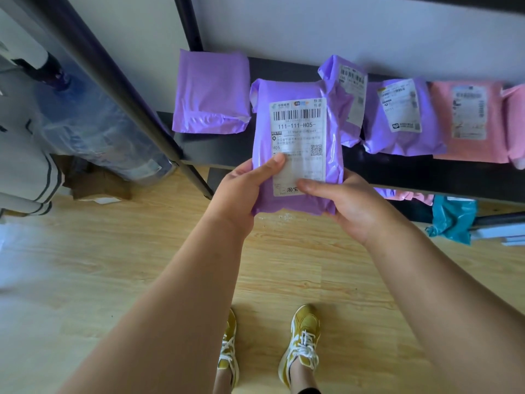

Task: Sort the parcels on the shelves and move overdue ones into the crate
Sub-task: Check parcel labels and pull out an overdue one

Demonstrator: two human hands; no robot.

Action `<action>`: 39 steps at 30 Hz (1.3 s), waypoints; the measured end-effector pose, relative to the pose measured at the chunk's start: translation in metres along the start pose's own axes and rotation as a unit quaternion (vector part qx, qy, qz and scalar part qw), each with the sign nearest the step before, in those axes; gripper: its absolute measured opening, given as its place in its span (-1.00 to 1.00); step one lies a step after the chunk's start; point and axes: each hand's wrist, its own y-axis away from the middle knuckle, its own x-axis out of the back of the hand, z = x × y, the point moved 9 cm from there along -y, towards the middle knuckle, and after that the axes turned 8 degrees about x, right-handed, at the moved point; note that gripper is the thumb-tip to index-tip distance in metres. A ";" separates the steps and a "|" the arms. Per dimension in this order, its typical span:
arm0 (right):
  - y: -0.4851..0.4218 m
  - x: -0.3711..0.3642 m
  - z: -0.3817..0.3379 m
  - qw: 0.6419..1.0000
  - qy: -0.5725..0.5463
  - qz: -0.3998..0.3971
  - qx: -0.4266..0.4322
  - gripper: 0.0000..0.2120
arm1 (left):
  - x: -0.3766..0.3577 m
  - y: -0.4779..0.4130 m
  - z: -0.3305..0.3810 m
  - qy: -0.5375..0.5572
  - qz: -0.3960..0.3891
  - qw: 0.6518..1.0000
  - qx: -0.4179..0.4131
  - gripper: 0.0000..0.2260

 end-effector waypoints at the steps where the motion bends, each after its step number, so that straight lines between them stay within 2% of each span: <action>1: 0.000 0.001 -0.001 1.000 0.000 0.000 0.003 -0.48 | -0.001 0.000 0.002 -0.002 0.001 1.000 -0.002 -0.65; 4: -0.003 0.002 -0.003 1.000 0.000 0.004 0.012 -0.42 | -0.003 -0.001 0.005 0.001 -0.001 1.000 -0.004 -0.67; 11: -0.006 -0.004 0.000 0.999 0.027 -0.027 -0.017 -0.50 | 0.003 -0.008 0.010 0.021 0.017 1.000 -0.007 -0.71; 15: -0.006 -0.008 0.010 0.999 0.011 -0.014 -0.042 -0.67 | 0.014 -0.018 0.013 0.010 0.073 0.997 -0.002 -0.69; 18: -0.011 -0.011 0.011 0.999 -0.028 0.028 -0.025 -0.73 | 0.023 -0.027 0.018 -0.034 0.135 0.990 0.005 -0.68; 22: -0.031 -0.016 -0.002 0.995 -0.058 0.075 0.003 -0.80 | 0.022 -0.040 0.038 -0.100 0.166 0.981 -0.006 -0.66; 26: -0.059 -0.014 -0.015 0.989 -0.067 0.135 0.000 -0.78 | 0.025 -0.050 0.064 -0.145 0.178 0.973 -0.023 -0.60; 29: -0.082 -0.006 -0.022 0.976 -0.080 0.201 -0.010 -0.86 | 0.031 -0.054 0.075 -0.152 0.172 0.973 -0.014 -0.78; 32: -0.103 0.003 -0.024 0.966 -0.032 0.253 -0.049 -0.72 | 0.043 -0.056 0.081 -0.152 0.194 0.969 -0.010 -0.74; 39: -0.114 0.011 -0.030 0.942 0.084 0.318 -0.068 -0.67 | 0.066 -0.062 0.074 -0.185 0.206 0.961 0.010 -0.75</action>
